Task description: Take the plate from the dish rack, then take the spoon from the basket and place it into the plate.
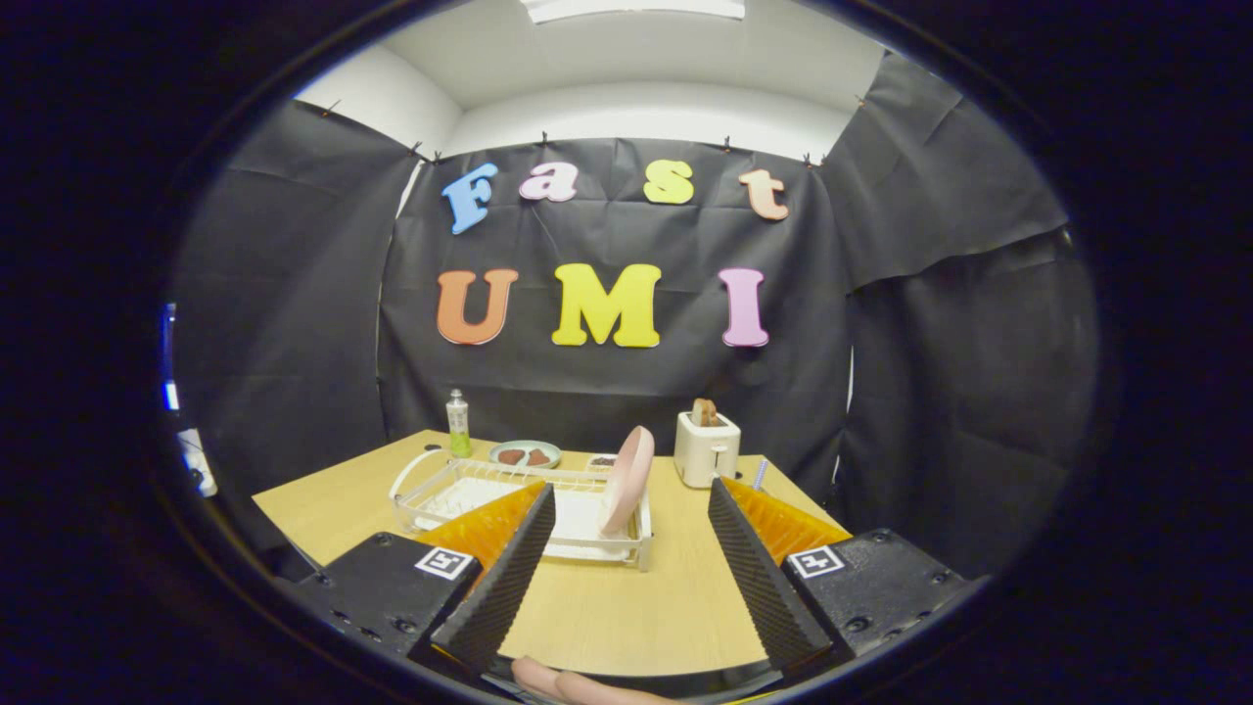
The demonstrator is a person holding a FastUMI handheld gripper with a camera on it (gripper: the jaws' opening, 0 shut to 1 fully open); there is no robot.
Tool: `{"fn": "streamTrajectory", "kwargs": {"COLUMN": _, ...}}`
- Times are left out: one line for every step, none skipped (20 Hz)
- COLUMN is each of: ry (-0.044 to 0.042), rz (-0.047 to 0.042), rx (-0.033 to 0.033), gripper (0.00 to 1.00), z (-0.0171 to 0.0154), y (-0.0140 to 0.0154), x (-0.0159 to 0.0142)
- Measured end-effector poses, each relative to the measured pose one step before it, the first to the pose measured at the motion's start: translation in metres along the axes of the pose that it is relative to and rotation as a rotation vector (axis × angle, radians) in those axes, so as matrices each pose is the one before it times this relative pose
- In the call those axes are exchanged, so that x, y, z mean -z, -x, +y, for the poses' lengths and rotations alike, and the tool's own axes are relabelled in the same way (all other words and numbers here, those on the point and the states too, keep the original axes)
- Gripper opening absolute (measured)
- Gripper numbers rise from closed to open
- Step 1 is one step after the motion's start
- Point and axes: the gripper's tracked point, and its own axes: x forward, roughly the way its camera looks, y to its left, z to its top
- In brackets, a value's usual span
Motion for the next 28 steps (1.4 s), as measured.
{"fn": "streamTrajectory", "kwargs": {"ry": 0.00686, "rz": 0.01073, "rx": 0.00389, "gripper": 1.00, "z": -0.00189, "y": -0.00803, "x": -0.00004}}
{"fn": "streamTrajectory", "kwargs": {"ry": -0.00065, "rz": 0.00716, "rx": 0.00231, "gripper": 1.00, "z": -0.00163, "y": -0.00794, "x": -0.00184}}
{"fn": "streamTrajectory", "kwargs": {"ry": -0.00303, "rz": 0.01310, "rx": 0.00186, "gripper": 1.00, "z": -0.00168, "y": -0.00964, "x": -0.00239}}
{"fn": "streamTrajectory", "kwargs": {"ry": -0.00542, "rz": 0.01747, "rx": 0.00534, "gripper": 1.00, "z": -0.00149, "y": -0.01178, "x": -0.00145}}
{"fn": "streamTrajectory", "kwargs": {"ry": 0.00258, "rz": 0.02486, "rx": -0.00081, "gripper": 1.00, "z": -0.00032, "y": -0.01235, "x": -0.00254}}
{"fn": "streamTrajectory", "kwargs": {"ry": 0.00383, "rz": 0.01877, "rx": -0.00640, "gripper": 1.00, "z": 0.00256, "y": -0.01260, "x": -0.00343}}
{"fn": "streamTrajectory", "kwargs": {"ry": 0.00366, "rz": 0.01592, "rx": 0.00206, "gripper": 1.00, "z": 0.00046, "y": -0.01195, "x": -0.00743}}
{"fn": "streamTrajectory", "kwargs": {"ry": 0.00249, "rz": -0.01337, "rx": 0.00232, "gripper": 1.00, "z": 0.00035, "y": -0.01278, "x": -0.01307}}
{"fn": "streamTrajectory", "kwargs": {"ry": 0.01776, "rz": -0.01023, "rx": 0.00389, "gripper": 1.00, "z": 0.00142, "y": -0.01515, "x": -0.01303}}
{"fn": "streamTrajectory", "kwargs": {"ry": 0.01929, "rz": 0.00847, "rx": 0.00502, "gripper": 1.00, "z": 0.00142, "y": -0.01443, "x": -0.00970}}
{"fn": "streamTrajectory", "kwargs": {"ry": 0.01250, "rz": 0.01550, "rx": -0.00374, "gripper": 1.00, "z": 0.00189, "y": -0.01509, "x": -0.00773}}
{"fn": "streamTrajectory", "kwargs": {"ry": 0.01249, "rz": 0.02920, "rx": -0.00996, "gripper": 1.00, "z": 0.00309, "y": -0.01582, "x": -0.00719}}
{"fn": "streamTrajectory", "kwargs": {"ry": 0.01041, "rz": 0.02924, "rx": -0.00225, "gripper": 1.00, "z": -0.00001, "y": -0.01579, "x": -0.00466}}
{"fn": "streamTrajectory", "kwargs": {"ry": 0.00882, "rz": 0.02813, "rx": -0.00749, "gripper": 0.99, "z": -0.00053, "y": -0.01337, "x": -0.00705}}
{"fn": "streamTrajectory", "kwargs": {"ry": 0.00417, "rz": 0.02802, "rx": -0.00032, "gripper": 0.97, "z": -0.00083, "y": -0.01413, "x": -0.00643}}
{"fn": "streamTrajectory", "kwargs": {"ry": -0.00326, "rz": 0.03072, "rx": -0.01240, "gripper": 0.96, "z": 0.00117, "y": -0.01371, "x": -0.00553}}
{"fn": "streamTrajectory", "kwargs": {"ry": -0.00437, "rz": 0.04288, "rx": -0.01418, "gripper": 0.95, "z": 0.00385, "y": -0.01228, "x": -0.00221}}
{"fn": "streamTrajectory", "kwargs": {"ry": -0.00385, "rz": 0.05592, "rx": -0.00258, "gripper": 0.95, "z": 0.00065, "y": -0.01206, "x": 0.00268}}
{"fn": "streamTrajectory", "kwargs": {"ry": 0.01037, "rz": 0.05349, "rx": 0.00297, "gripper": 0.94, "z": 0.00243, "y": -0.01134, "x": 0.00035}}
{"fn": "streamTrajectory", "kwargs": {"ry": 0.01471, "rz": 0.05157, "rx": 0.01799, "gripper": 0.94, "z": -0.00123, "y": -0.00882, "x": -0.00082}}
{"fn": "streamTrajectory", "kwargs": {"ry": 0.01406, "rz": 0.02879, "rx": 0.04216, "gripper": 0.92, "z": -0.00738, "y": -0.00637, "x": -0.00428}}
{"fn": "streamTrajectory", "kwargs": {"ry": 0.00304, "rz": 0.02676, "rx": 0.03729, "gripper": 0.90, "z": -0.00615, "y": -0.00817, "x": -0.00686}}
{"fn": "streamTrajectory", "kwargs": {"ry": 0.01959, "rz": 0.03974, "rx": -0.00577, "gripper": 0.85, "z": 0.00181, "y": -0.00912, "x": -0.00414}}
{"fn": "streamTrajectory", "kwargs": {"ry": -0.00682, "rz": 0.04206, "rx": -0.01868, "gripper": 0.81, "z": 0.00578, "y": -0.00877, "x": -0.00536}}
{"fn": "streamTrajectory", "kwargs": {"ry": -0.00979, "rz": 0.06484, "rx": -0.00614, "gripper": 0.76, "z": -0.00018, "y": -0.00821, "x": 0.00205}}
{"fn": "streamTrajectory", "kwargs": {"ry": -0.02147, "rz": 0.07511, "rx": -0.00509, "gripper": 0.72, "z": -0.00207, "y": -0.00894, "x": 0.00621}}
{"fn": "streamTrajectory", "kwargs": {"ry": -0.01905, "rz": 0.08240, "rx": -0.01766, "gripper": 0.68, "z": 0.00057, "y": -0.01095, "x": 0.00677}}
{"fn": "streamTrajectory", "kwargs": {"ry": -0.01956, "rz": 0.06547, "rx": -0.01640, "gripper": 0.66, "z": 0.00046, "y": -0.01167, "x": 0.00372}}
